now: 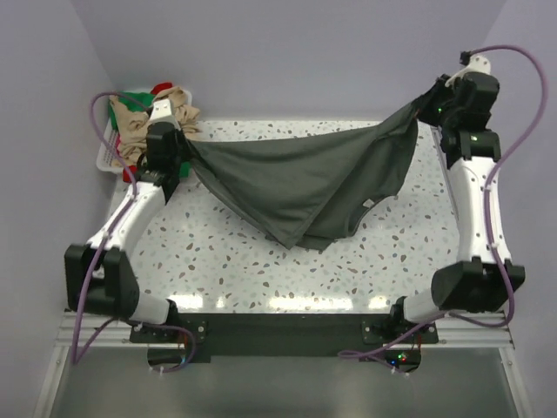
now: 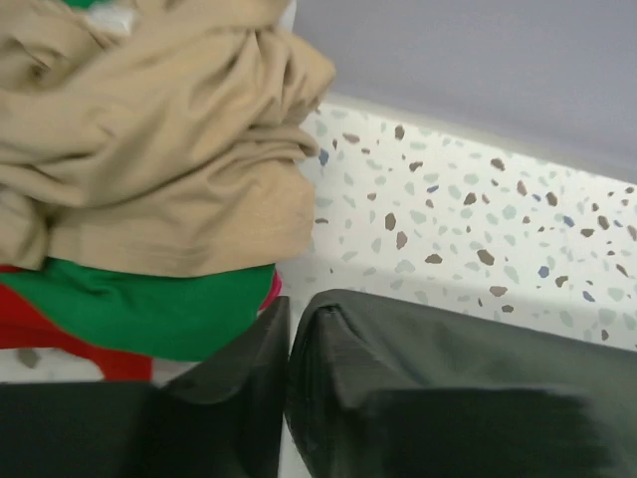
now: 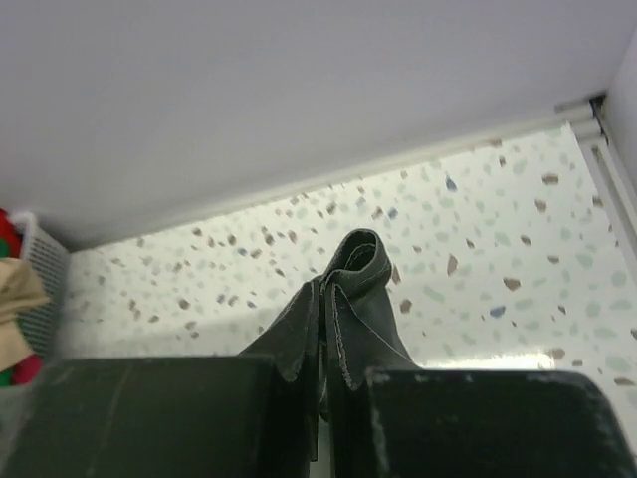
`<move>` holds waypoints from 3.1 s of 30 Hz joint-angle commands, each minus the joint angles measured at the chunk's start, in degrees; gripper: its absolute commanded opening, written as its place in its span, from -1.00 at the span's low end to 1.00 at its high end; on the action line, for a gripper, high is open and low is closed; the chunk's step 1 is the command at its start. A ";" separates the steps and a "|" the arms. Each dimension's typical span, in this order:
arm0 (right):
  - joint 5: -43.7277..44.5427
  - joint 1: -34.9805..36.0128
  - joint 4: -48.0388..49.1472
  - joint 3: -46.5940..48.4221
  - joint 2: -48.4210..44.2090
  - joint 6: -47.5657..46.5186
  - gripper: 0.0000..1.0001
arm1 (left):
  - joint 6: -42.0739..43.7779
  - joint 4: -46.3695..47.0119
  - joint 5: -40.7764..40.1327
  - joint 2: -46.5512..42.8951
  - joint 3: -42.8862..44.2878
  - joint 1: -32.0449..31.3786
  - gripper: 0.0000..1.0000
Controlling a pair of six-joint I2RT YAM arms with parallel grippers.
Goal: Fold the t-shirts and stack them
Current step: Flatten the tshirt out
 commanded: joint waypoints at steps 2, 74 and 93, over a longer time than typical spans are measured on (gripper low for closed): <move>3.08 -0.46 0.86 -6.24 8.05 -1.64 -1.00 | -2.34 6.08 13.70 15.20 10.26 2.67 -0.18; -2.46 -2.13 -1.08 -18.12 20.63 1.61 0.11 | -3.31 -22.82 -3.92 11.12 8.18 -32.14 -1.00; -15.99 -1.43 2.00 -17.06 23.19 0.91 0.08 | -1.82 -25.38 -10.88 -0.93 -4.21 -20.80 -1.00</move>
